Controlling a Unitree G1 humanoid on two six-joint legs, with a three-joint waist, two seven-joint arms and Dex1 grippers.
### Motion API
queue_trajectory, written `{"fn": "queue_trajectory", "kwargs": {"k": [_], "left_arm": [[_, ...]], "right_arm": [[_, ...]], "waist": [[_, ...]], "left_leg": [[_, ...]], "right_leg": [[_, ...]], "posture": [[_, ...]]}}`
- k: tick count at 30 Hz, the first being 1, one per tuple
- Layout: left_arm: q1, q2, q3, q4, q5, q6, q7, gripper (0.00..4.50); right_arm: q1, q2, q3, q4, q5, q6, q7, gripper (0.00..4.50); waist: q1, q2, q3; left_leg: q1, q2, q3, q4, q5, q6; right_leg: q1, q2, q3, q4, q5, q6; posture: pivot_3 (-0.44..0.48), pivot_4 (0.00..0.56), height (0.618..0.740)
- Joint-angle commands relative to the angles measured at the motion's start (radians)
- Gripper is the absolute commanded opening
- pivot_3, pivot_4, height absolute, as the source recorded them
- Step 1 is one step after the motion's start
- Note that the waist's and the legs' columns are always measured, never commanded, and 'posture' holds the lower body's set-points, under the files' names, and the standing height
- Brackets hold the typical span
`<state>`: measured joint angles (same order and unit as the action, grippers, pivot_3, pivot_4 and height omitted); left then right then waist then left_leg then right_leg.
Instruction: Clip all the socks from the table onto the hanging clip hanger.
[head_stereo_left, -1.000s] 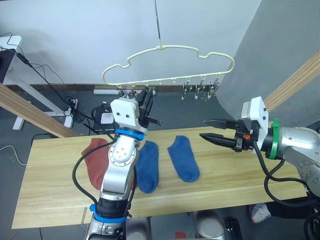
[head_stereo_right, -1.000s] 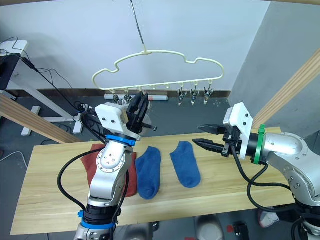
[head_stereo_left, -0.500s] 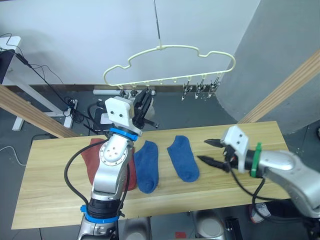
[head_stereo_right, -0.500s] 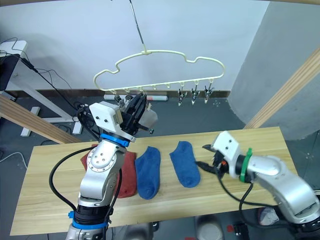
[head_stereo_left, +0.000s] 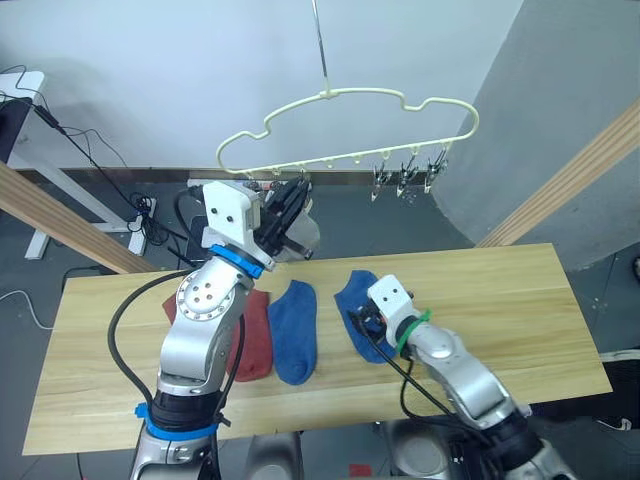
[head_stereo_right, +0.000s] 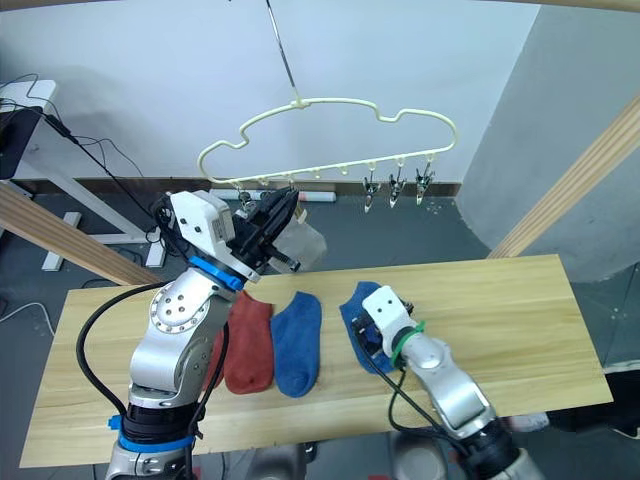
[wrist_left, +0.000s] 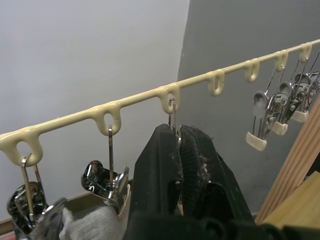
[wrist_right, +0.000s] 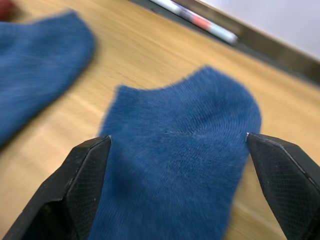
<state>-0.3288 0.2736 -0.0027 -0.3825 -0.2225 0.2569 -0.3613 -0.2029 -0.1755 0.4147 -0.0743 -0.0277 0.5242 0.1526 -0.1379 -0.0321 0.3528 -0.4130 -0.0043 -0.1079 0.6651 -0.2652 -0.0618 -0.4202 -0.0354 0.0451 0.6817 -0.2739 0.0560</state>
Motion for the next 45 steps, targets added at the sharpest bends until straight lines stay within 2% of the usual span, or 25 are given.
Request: {"fn": "queue_trajectory", "kwargs": {"k": [1,4,7,14,19,23,25,32,45], "left_arm": [[0.002,0.007,0.006,-0.058,-0.013,0.001,-0.005,0.0],[0.005,0.013,0.009,-0.063,-0.018,0.006,-0.01,0.0],[0.004,0.02,0.019,-0.069,-0.039,0.025,-0.018,0.0],[-0.01,0.04,0.046,-0.075,-0.117,0.085,-0.054,0.0],[-0.043,0.047,0.098,-0.07,-0.24,0.191,-0.068,0.0],[-0.061,0.052,0.123,-0.078,-0.331,0.267,-0.078,0.0],[-0.082,0.033,0.163,-0.074,-0.413,0.332,-0.04,0.0],[-0.097,0.05,0.169,-0.081,-0.454,0.373,-0.026,0.0],[-0.083,0.058,0.155,-0.1,-0.462,0.383,-0.015,0.0]], "right_arm": [[0.011,0.03,-0.02,0.042,-0.032,-0.035,-0.033,4.48],[0.022,0.048,-0.029,0.088,-0.042,-0.041,-0.029,4.48],[0.037,0.032,-0.035,0.107,-0.06,-0.053,-0.014,3.89],[0.049,-0.007,-0.045,0.13,-0.084,-0.088,0.011,1.69],[0.048,-0.021,-0.063,0.086,-0.081,-0.112,0.043,0.03],[0.032,-0.041,-0.052,0.002,-0.072,-0.149,0.105,0.01],[0.009,-0.053,-0.037,-0.081,-0.071,-0.18,0.147,0.01],[-0.048,-0.053,0.003,-0.2,-0.113,-0.298,0.183,0.01],[-0.125,0.014,-0.012,-0.143,-0.164,-0.408,0.151,0.01]], "waist": [[0.0,0.0,0.0],[0.001,0.0,0.0],[0.002,0.0,0.0],[0.006,0.0,0.0],[0.009,0.0,0.0],[0.009,0.0,0.0],[0.009,0.0,0.0],[0.001,0.0,0.0],[0.002,0.0,0.0]], "left_leg": [[0.0,0.0,0.0,0.0,0.0,0.0],[0.0,0.0,0.0,0.0,0.0,0.0],[0.001,0.0,0.0,0.0,0.0,0.0],[0.003,-0.001,0.0,0.0,0.0,0.0],[0.005,-0.001,0.0,0.0,0.0,0.0],[0.005,-0.001,0.0,0.0,0.0,0.0],[0.005,-0.001,0.0,0.0,0.0,0.0],[0.005,-0.001,0.0,-0.001,0.0,0.0],[0.005,0.0,0.001,-0.001,0.0,0.0]], "right_leg": [[0.0,0.0,0.0,0.0,0.0,0.0],[0.0,0.0,0.0,0.0,0.0,0.0],[0.001,0.0,0.0,0.001,0.0,0.0],[0.003,0.0,0.0,0.001,0.0,0.0],[0.004,0.0,0.0,0.0,0.0,0.0],[0.006,0.0,0.0,0.0,0.0,0.0],[0.005,0.0,0.0,0.0,0.0,0.0],[0.004,0.002,0.0,0.0,0.0,0.0],[0.004,0.0,0.001,-0.001,0.0,0.0]], "posture": [[-0.204,0.354,0.74],[-0.193,0.352,0.74],[-0.193,0.352,0.74],[-0.185,0.355,0.74],[-0.193,0.356,0.74],[-0.202,0.356,0.74],[-0.208,0.356,0.74],[-0.21,0.355,0.74],[-0.204,0.353,0.74]]}}
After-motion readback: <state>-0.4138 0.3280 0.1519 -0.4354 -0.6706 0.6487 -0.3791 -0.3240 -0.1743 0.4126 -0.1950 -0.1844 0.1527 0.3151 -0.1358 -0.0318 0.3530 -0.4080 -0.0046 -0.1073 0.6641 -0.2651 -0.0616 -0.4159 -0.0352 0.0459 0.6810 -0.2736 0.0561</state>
